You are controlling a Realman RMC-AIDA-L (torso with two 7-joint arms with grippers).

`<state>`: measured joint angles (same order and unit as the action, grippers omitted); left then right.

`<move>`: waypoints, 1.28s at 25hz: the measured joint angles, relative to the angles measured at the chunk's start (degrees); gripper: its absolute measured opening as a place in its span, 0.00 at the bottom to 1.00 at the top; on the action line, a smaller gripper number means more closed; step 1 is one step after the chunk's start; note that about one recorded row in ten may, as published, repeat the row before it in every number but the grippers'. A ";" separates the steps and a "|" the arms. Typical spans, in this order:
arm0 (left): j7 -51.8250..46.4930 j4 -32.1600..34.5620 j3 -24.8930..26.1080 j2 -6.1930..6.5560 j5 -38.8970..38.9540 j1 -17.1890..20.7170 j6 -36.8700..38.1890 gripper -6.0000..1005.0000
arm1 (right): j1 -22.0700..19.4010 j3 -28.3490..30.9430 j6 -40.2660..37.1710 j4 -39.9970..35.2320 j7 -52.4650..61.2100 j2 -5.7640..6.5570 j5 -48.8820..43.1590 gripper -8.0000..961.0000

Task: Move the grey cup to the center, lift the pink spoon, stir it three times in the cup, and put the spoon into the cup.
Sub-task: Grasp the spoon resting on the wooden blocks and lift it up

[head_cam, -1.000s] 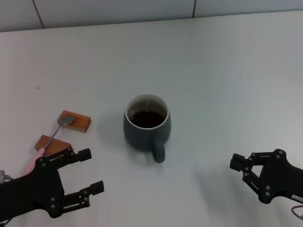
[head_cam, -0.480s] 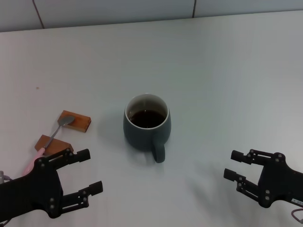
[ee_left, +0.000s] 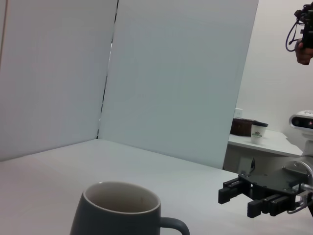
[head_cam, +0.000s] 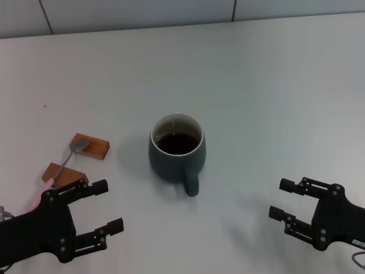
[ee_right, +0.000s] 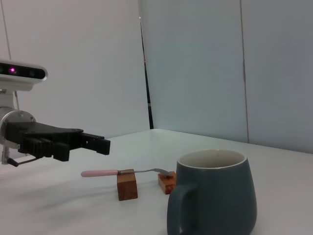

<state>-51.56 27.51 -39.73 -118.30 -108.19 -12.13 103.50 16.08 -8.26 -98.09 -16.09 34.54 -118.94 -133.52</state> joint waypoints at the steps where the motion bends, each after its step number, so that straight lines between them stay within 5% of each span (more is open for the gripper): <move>1: 0.10 0.00 0.00 -0.02 0.00 0.01 0.00 0.78 | 0.00 0.00 0.00 0.00 0.00 0.00 0.00 0.61; 32: 1.20 -1.45 0.09 -0.12 0.00 -0.10 -0.14 0.78 | 0.47 0.00 -0.08 0.05 0.00 0.02 -0.44 0.61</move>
<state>-50.37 26.06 -39.64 -118.43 -108.20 -12.23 103.36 16.55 -8.26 -98.18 -16.04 34.54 -118.92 -133.96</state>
